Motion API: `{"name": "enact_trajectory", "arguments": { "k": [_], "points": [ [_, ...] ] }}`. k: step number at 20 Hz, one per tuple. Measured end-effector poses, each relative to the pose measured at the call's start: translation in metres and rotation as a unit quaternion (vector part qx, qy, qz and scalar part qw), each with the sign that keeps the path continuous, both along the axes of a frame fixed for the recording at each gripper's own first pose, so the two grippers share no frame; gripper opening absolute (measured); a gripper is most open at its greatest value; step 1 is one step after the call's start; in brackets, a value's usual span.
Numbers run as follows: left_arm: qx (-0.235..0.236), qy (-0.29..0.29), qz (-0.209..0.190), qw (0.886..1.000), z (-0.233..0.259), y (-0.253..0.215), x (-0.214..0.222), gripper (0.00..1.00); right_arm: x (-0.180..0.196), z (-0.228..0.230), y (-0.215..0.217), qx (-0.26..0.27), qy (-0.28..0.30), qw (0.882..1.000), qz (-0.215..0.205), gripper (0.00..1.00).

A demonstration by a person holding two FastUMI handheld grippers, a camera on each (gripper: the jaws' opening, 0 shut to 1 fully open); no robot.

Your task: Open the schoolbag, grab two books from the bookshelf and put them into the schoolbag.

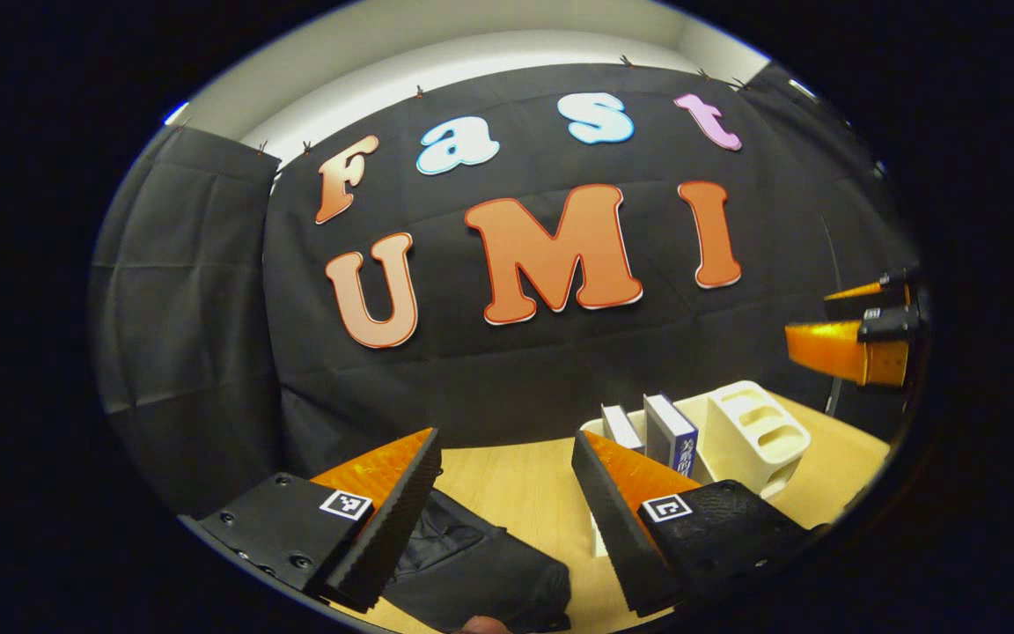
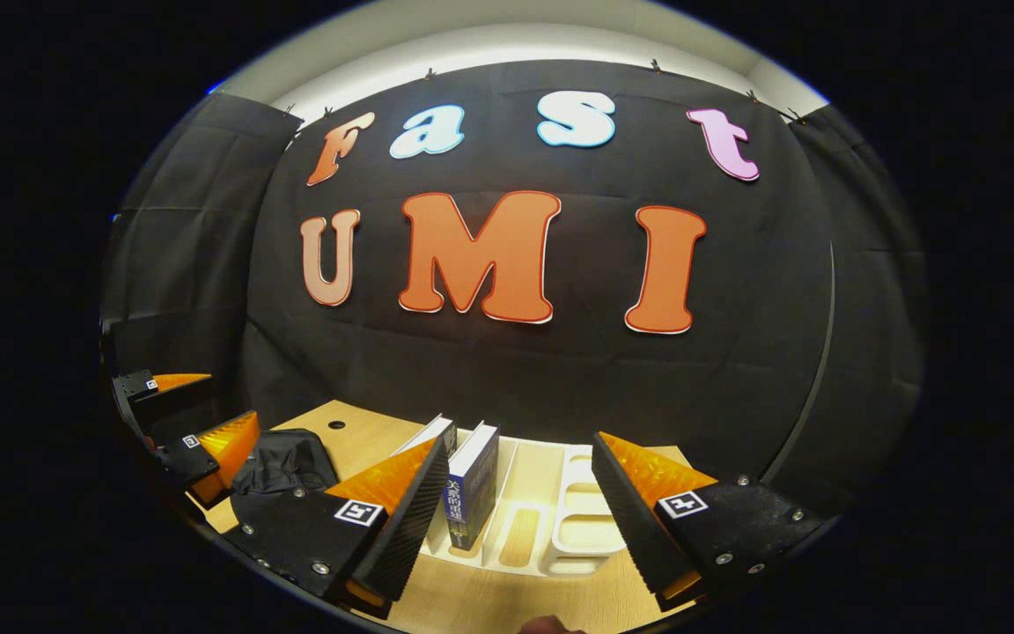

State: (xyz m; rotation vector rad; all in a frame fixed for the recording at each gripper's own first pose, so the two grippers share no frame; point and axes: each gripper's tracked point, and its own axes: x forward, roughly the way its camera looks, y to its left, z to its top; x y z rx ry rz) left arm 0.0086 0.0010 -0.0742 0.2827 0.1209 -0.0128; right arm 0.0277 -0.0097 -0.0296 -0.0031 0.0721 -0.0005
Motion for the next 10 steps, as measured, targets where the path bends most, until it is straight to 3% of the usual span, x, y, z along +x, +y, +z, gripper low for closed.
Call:
{"name": "enact_trajectory", "arguments": {
  "k": [5, 10],
  "points": [
    [0.081, 0.047, -0.004, 0.996, -0.052, 0.01, -0.009, 0.98, 0.01, -0.008, -0.018, -0.02, -0.002, 1.0, -0.016, 0.98],
    [0.176, 0.075, -0.026, 0.981, -0.098, 0.014, -0.013, 0.98, 0.011, -0.012, -0.028, -0.016, 0.001, 1.0, -0.023, 0.98]
  ]
}}
